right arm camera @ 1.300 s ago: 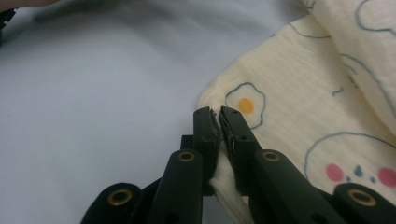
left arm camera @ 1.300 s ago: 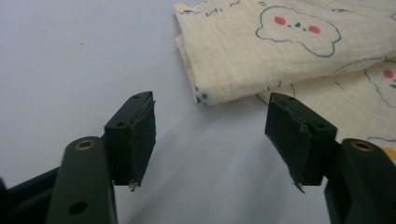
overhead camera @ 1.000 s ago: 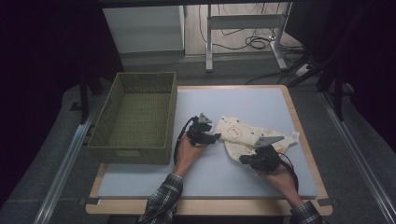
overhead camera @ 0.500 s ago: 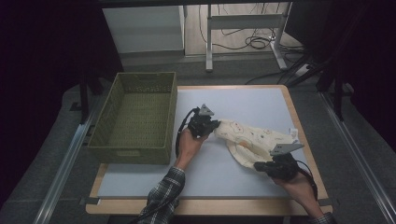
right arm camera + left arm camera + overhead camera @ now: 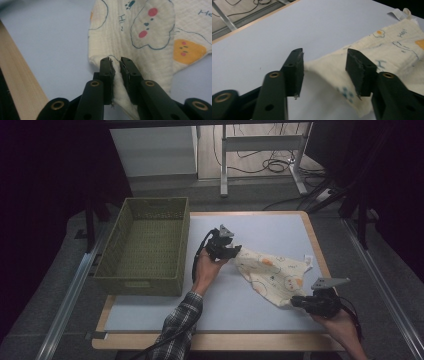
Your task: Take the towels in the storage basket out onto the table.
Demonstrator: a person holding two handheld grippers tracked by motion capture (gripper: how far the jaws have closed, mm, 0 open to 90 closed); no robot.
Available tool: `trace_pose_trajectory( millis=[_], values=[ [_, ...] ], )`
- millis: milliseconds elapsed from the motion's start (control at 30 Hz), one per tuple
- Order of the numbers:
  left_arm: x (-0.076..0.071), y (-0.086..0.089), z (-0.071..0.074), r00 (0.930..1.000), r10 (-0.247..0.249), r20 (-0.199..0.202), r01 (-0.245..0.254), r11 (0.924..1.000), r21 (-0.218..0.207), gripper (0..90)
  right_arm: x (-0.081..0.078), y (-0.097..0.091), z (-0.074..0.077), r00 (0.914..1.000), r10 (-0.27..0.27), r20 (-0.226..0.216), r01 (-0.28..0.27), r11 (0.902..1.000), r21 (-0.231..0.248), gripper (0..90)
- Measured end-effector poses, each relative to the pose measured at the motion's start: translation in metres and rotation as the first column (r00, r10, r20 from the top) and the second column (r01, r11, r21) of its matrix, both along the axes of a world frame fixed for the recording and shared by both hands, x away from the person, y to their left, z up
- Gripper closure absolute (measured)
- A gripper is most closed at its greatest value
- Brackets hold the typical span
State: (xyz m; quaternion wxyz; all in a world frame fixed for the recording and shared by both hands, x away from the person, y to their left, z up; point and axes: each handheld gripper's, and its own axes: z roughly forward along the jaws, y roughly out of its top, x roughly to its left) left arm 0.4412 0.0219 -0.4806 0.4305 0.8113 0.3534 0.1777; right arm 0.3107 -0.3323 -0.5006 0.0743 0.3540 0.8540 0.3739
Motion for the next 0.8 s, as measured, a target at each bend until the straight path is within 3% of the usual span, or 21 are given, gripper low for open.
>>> trace_pose_trajectory(
  millis=[67, 167, 233, 367, 500, 567, 600, 667, 700, 733, 800],
  values=[
    [-0.009, 0.008, -0.002, 0.9998, 0.0, -0.02, -0.001, 0.9996, -0.03, 44.3, 0.001, 0.0, -0.001, 1.0, -0.005, -0.002, 0.005, 1.0, 0.003, 76.6],
    [-0.023, 0.02, -0.006, 0.9993, 0.009, -0.037, -0.01, 0.9995, -0.031, 42.0, 0.002, 0.001, 0.0, 1.0, -0.006, 0.002, 0.006, 1.0, 0.0, 73.2],
    [-0.032, 0.028, -0.008, 0.9986, 0.014, -0.052, -0.017, 0.9984, -0.053, 41.0, 0.003, 0.001, 0.0, 0.9999, -0.011, 0.005, 0.011, 0.9999, -0.001, 72.4],
    [-0.05, 0.031, -0.017, 0.9944, -0.05, -0.093, 0.042, 0.9952, -0.089, 41.2, 0.002, 0.0, 0.001, 0.9999, -0.011, 0.006, 0.011, 0.9999, 0.002, 71.6],
    [-0.058, 0.014, -0.031, 0.9885, -0.113, -0.101, 0.111, 0.9935, -0.025, 38.6, 0.001, 0.0, -0.003, 0.9999, -0.012, 0.0, 0.012, 0.9999, 0.002, 70.7],
    [-0.056, 0.004, -0.038, 0.988, -0.112, -0.106, 0.116, 0.993, 0.023, 38.4, 0.0, -0.001, -0.004, 0.9999, -0.013, 0.0, 0.013, 0.9999, 0.003, 70.6],
    [-0.054, -0.001, -0.041, 0.988, -0.11, -0.108, 0.116, 0.9917, 0.055, 40.3, -0.001, -0.001, -0.005, 0.9999, -0.012, -0.001, 0.012, 0.9999, 0.006, 70.7],
    [-0.047, -0.009, -0.045, 0.9863, -0.112, -0.121, 0.125, 0.9866, 0.105, 52.3, -0.002, -0.001, -0.005, 0.9999, -0.014, -0.002, 0.014, 0.9999, 0.009, 70.7],
    [-0.044, -0.011, -0.045, 0.987, -0.115, -0.112, 0.128, 0.9847, 0.118, 66.5, -0.002, -0.002, -0.005, 0.9999, -0.015, -0.003, 0.015, 0.9998, 0.009, 70.7],
    [-0.04, -0.012, -0.043, 0.9878, -0.115, -0.105, 0.126, 0.9856, 0.112, 78.2, -0.002, -0.002, -0.005, 0.9999, -0.014, -0.001, 0.014, 0.9999, 0.01, 70.7],
    [-0.028, -0.012, -0.034, 0.9891, -0.114, -0.094, 0.12, 0.9903, 0.07, 86.9, -0.001, -0.004, -0.005, 0.9998, -0.018, -0.003, 0.018, 0.9998, 0.012, 71.0]
  ],
)
